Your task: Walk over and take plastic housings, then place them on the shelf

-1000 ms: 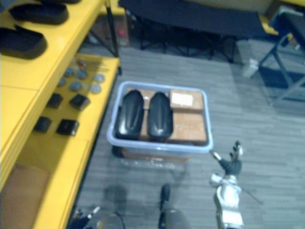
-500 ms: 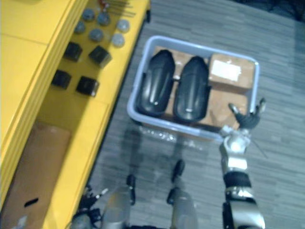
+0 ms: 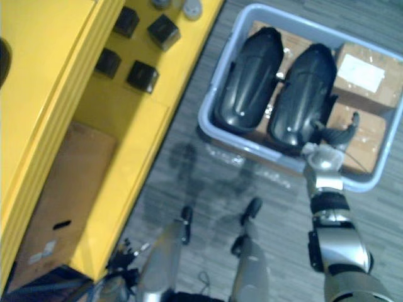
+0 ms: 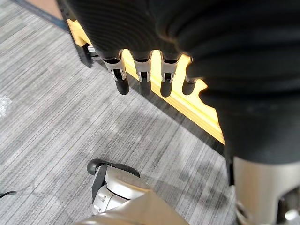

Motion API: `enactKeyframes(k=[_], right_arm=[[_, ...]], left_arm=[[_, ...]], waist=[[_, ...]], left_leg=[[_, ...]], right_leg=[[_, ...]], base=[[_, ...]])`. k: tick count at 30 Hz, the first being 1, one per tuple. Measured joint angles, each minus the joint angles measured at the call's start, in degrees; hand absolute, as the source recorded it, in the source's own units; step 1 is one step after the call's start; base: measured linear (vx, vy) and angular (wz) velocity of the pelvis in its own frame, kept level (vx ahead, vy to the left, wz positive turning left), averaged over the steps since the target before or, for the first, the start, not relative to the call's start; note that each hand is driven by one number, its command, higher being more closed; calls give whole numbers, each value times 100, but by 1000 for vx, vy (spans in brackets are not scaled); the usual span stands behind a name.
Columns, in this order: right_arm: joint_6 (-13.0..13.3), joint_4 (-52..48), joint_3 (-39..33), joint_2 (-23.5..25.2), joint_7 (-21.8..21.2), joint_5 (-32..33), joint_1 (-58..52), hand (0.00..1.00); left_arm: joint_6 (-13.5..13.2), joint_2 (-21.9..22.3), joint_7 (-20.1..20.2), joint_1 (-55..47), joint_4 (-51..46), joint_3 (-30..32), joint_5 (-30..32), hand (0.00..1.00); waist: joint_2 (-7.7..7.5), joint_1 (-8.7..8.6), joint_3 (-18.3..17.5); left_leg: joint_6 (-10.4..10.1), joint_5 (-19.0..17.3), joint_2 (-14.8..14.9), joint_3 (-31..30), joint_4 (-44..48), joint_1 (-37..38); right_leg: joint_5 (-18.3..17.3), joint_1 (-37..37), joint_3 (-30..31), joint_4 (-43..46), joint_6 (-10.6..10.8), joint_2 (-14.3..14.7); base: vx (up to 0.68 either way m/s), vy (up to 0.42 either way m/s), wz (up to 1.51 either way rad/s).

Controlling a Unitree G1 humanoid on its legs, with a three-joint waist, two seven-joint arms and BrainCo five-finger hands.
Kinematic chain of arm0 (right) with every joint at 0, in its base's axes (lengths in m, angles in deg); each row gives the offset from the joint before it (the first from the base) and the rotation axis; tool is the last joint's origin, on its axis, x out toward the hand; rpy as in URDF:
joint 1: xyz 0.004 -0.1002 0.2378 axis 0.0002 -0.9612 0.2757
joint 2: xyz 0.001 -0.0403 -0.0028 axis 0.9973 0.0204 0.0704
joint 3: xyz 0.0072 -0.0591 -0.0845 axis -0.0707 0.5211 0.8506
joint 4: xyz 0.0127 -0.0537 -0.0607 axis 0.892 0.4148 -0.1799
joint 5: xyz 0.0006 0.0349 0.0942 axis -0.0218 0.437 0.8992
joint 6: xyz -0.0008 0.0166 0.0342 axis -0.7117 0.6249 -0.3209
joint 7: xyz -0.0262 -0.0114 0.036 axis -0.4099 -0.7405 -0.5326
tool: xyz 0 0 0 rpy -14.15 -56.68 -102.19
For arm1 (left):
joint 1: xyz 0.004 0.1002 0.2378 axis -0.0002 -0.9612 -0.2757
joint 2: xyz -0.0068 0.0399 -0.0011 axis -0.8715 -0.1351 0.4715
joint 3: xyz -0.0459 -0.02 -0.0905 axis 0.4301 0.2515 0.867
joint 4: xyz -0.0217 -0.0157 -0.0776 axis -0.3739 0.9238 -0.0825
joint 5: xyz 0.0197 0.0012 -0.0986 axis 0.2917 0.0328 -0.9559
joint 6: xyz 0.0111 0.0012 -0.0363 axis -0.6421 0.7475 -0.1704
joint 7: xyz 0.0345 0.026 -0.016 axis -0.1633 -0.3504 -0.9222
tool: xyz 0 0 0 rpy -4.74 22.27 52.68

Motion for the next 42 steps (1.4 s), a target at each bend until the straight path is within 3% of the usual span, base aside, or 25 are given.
enactKeyframes(k=[6,13,14,19,24,35,42], right_arm=[[-287,288,-2,-302,192,-6,396,0],[-512,647,183,-846,-17,-41,696,0],[-537,679,229,-884,-45,-75,721,100],[-616,797,397,-1293,-195,-260,879,100],[-725,829,568,-1454,-472,-617,922,100],[-1201,821,1052,-1475,-663,-1896,910,100],[-1175,643,1054,-1407,-829,-2024,546,100]], left_arm=[[-93,0,34,35,89,-233,-216,0],[-106,9,50,101,149,-452,-439,0],[-110,10,50,105,150,-451,-440,0],[-154,69,78,225,259,-628,-442,0],[-165,66,79,227,274,-634,-450,0],[-232,51,79,222,248,-665,-447,0],[-360,-1,102,108,-393,-615,-435,0]], waist=[[125,14,66],[304,49,98],[317,55,100],[571,167,97],[583,164,99],[584,150,98],[535,130,98]], left_leg=[[1,4,2,-1,39,-107],[3,6,-10,-83,125,-363],[3,6,-10,-83,125,-372],[-1,40,-15,-108,121,-468],[-25,75,-5,-113,102,-479],[-66,172,19,-113,-9,-325],[-73,175,11,-72,-196,129]], right_leg=[[-16,-150,11,101,-23,-11],[12,-370,-10,165,16,-23],[12,-380,-11,168,16,-24],[-25,-512,-29,270,-9,-43],[-40,-541,-28,291,-29,-37],[-59,-433,-29,277,-66,-12],[-51,14,-34,57,-80,7]], base=[[-28,-2,-1],[4,4,3],[0,0,0],[-15,-6,2],[0,0,0],[0,0,0],[5,-2,0]])
